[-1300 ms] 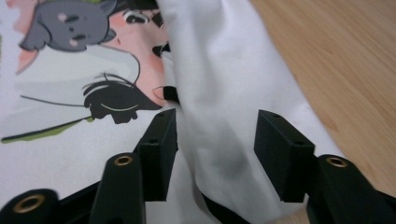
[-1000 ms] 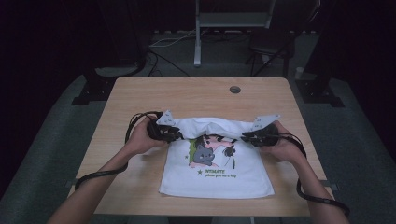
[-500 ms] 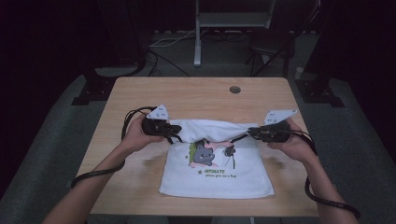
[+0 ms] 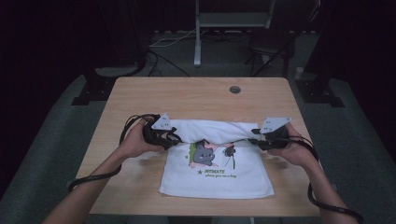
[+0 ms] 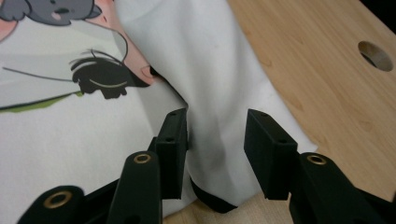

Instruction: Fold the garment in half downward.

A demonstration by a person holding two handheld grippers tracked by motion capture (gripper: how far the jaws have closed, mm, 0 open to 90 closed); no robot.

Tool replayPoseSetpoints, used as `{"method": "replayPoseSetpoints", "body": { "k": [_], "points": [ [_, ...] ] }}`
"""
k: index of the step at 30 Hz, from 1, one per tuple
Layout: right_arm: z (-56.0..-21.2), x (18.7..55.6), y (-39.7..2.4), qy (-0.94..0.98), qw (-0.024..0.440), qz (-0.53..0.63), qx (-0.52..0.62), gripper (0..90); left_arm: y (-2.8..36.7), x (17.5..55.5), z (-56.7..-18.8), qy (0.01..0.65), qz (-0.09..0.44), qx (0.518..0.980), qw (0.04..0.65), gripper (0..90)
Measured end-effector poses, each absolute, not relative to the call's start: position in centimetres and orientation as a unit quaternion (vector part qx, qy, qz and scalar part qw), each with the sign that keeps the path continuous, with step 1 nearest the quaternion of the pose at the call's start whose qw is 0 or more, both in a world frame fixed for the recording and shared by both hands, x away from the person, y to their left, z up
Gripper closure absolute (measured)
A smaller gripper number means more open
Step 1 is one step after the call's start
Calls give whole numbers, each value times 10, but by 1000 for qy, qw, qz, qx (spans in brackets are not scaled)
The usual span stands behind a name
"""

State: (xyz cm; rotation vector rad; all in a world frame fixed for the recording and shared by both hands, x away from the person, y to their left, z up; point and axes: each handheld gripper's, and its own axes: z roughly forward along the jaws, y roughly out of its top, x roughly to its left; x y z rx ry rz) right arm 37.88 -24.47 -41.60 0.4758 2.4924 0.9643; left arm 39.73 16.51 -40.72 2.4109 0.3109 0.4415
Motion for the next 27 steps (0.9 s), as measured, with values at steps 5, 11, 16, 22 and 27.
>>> {"method": "replayPoseSetpoints", "body": {
  "k": [5,11,16,22,27],
  "points": [
    [-419,377,-242,902,221,331,170,584,164,400,-409,117,160,923,329,690],
    [-425,380,-238,905,213,320,184,812,164,397,-406,124,149,922,336,872],
    [-417,376,-240,896,206,345,189,848,173,396,-397,145,147,909,363,900],
    [-406,369,-245,889,207,364,187,849,179,388,-385,145,146,898,388,900],
    [-395,355,-246,887,199,378,175,850,184,373,-374,129,137,896,403,900]
  ]
}}
